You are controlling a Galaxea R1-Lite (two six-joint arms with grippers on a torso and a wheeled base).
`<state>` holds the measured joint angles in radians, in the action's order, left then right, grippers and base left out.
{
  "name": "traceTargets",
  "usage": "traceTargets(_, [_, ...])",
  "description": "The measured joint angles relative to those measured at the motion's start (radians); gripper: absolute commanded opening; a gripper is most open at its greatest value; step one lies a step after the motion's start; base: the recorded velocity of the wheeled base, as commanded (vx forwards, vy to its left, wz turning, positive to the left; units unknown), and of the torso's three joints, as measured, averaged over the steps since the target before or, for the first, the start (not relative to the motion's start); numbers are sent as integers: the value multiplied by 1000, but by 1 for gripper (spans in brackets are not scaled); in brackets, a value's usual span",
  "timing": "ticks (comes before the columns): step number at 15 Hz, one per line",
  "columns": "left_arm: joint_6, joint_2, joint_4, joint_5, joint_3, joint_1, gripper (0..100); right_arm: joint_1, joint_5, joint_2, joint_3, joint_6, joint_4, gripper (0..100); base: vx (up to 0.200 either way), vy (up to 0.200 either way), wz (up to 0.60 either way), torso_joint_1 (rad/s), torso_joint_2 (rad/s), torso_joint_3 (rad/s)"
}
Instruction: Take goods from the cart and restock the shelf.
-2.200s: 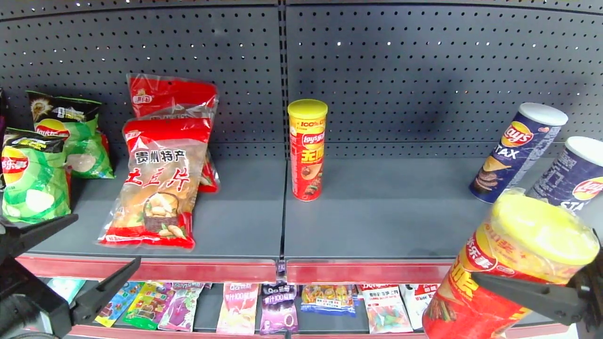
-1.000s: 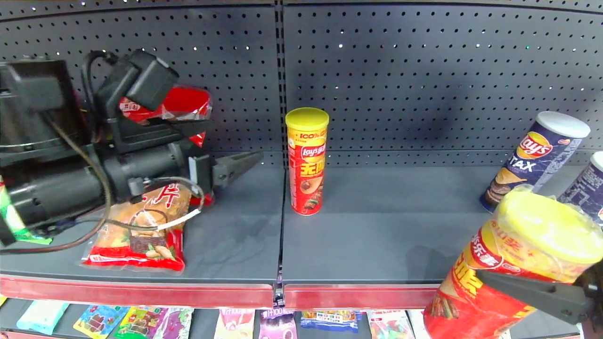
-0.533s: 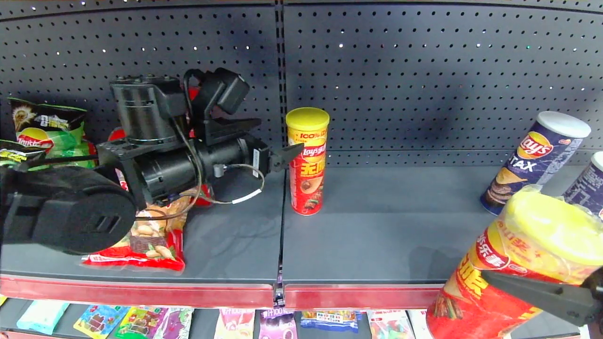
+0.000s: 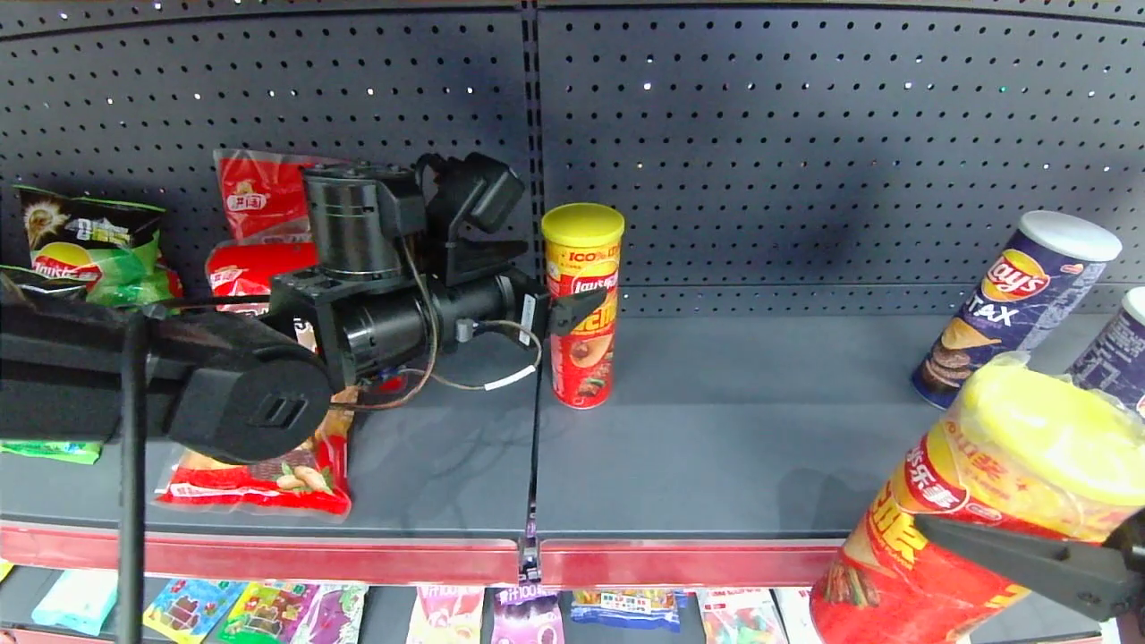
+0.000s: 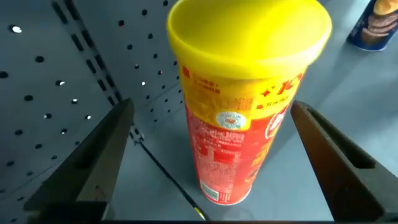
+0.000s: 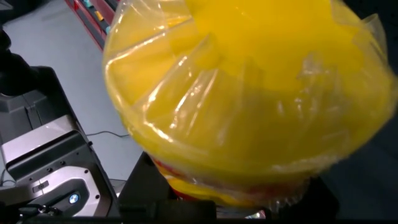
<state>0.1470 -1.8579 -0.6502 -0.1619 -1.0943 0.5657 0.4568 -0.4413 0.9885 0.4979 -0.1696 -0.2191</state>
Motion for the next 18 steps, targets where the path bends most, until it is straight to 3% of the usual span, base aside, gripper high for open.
traceTargets(6, [-1, -63, 9, 24, -78, 35, 100, 0, 0, 0, -10, 0, 0, 0, 0, 0, 0, 0, 0, 0])
traceTargets(7, [-1, -68, 9, 26, -80, 38, 0, 0, 0, 0, -11, 0, 1, 0, 0, 0, 0, 0, 0, 0])
traceTargets(13, [-4, -65, 7, 2, -66, 49, 0, 0, 0, 1, -11, 0, -1, 0, 0, 0, 0, 0, 0, 0])
traceTargets(18, [2, 8, 8, -125, -11, 53, 0, -2, 0, 2, 0, 0, -2, 0, 0, 0, 0, 0, 0, 0])
